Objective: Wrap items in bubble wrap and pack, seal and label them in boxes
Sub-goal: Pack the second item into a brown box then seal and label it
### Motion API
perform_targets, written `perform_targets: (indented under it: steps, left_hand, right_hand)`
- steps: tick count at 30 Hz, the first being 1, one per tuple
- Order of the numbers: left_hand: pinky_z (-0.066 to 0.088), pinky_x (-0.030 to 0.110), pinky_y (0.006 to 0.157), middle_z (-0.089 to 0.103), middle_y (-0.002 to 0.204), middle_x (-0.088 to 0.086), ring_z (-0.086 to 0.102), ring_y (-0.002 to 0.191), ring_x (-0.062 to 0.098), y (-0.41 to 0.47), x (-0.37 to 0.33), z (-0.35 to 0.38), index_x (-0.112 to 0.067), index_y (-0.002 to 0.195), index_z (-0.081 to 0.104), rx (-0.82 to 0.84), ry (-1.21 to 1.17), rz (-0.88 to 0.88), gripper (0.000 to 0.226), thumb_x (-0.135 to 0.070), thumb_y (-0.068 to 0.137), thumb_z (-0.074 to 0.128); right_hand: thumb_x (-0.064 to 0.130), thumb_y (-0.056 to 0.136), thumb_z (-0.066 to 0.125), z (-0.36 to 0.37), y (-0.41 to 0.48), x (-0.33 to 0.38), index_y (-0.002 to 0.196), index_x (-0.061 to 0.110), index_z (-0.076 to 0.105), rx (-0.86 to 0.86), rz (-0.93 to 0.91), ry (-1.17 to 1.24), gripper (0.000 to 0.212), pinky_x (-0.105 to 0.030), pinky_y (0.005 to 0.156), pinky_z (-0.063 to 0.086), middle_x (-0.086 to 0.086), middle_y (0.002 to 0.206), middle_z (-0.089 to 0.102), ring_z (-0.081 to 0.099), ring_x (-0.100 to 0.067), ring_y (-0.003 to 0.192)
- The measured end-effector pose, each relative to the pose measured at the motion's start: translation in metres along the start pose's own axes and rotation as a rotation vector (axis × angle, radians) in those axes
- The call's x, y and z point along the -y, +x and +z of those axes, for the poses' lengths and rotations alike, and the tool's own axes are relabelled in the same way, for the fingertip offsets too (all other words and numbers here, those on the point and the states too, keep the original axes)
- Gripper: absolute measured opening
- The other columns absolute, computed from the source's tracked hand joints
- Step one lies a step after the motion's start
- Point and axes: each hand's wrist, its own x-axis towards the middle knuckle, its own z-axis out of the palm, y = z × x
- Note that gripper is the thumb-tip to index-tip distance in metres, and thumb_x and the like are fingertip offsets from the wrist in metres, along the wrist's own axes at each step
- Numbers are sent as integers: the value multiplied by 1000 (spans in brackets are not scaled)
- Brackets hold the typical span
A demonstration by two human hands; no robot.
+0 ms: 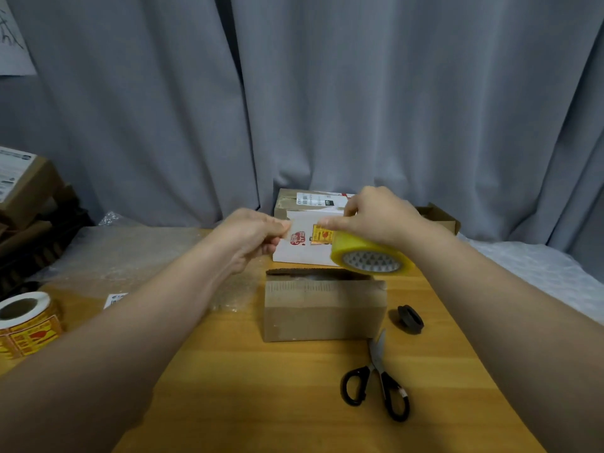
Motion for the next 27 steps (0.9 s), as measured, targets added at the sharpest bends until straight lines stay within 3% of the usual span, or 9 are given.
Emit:
perform_targets:
  steps: [4, 7, 11, 15, 19, 22, 24, 27]
  left_hand:
    - [51, 24, 65, 62, 72, 4, 56, 65, 12, 3, 23, -1, -3, 94, 63, -31, -43, -47, 11, -10, 93, 55]
    - [51, 25, 67, 64, 87, 7, 58, 75, 15, 9, 43, -1, -5, 101, 61, -79, -28, -43, 13, -12, 95, 51]
    - [49, 29, 77, 63, 95, 9, 57, 84, 17, 16, 64, -3, -9, 89, 62, -156, -45, -91, 12, -11, 93, 50]
    - [52, 28, 79, 68, 95, 12, 62, 86, 19, 20, 80, -8, -3, 106, 56, -125, -129, -157, 18, -12, 99, 43]
    - [56, 27, 67, 66, 86, 18, 66, 79, 24, 24, 94, -16, -1, 109, 48, -127, -320, -231, 16, -10, 100, 39]
    - [57, 25, 54, 66, 87, 22, 67, 77, 25, 25, 101, -21, 4, 116, 45, -138, -380, -262, 21, -7, 99, 39]
    - [57, 27, 55, 65, 89, 22, 66, 78, 26, 23, 103, -21, 5, 116, 45, -139, -377, -266, 22, -5, 98, 39]
    - [54, 30, 63, 63, 91, 22, 65, 81, 28, 23, 107, -20, 6, 122, 43, -155, -370, -253, 27, -6, 99, 35]
  right_hand:
    - [77, 71, 57, -4, 15, 20, 68, 24, 51, 130, -17, -120, 53, -29, 54, 32, 8, 70, 52, 50, -12, 68]
    - [73, 73, 60, 9, 28, 27, 66, 22, 47, 236, -41, -149, 53, -29, 56, 33, 7, 71, 50, 47, -11, 67]
    - [70, 75, 60, 37, 42, 34, 100, 19, 62, 312, -101, -162, 57, -37, 82, 48, 3, 99, 63, 57, -20, 92]
    - [65, 82, 54, 44, 47, 35, 64, 20, 51, 188, -147, -191, 48, -32, 68, 40, 6, 68, 50, 52, -21, 80]
    - [62, 80, 55, 47, 46, 26, 72, 17, 68, 73, -120, -18, 47, -32, 60, 41, 3, 68, 60, 57, -19, 76]
    - [64, 76, 61, 53, 44, 22, 73, 11, 71, 120, -92, 204, 54, -37, 62, 48, -6, 64, 63, 61, -20, 69]
    - [63, 78, 61, 51, 44, 26, 69, 9, 65, 198, -37, 194, 55, -34, 62, 47, -3, 59, 60, 61, -20, 67]
    - [65, 79, 58, 46, 44, 46, 63, 22, 43, 215, 10, -46, 48, -31, 64, 39, 4, 66, 46, 52, -22, 78]
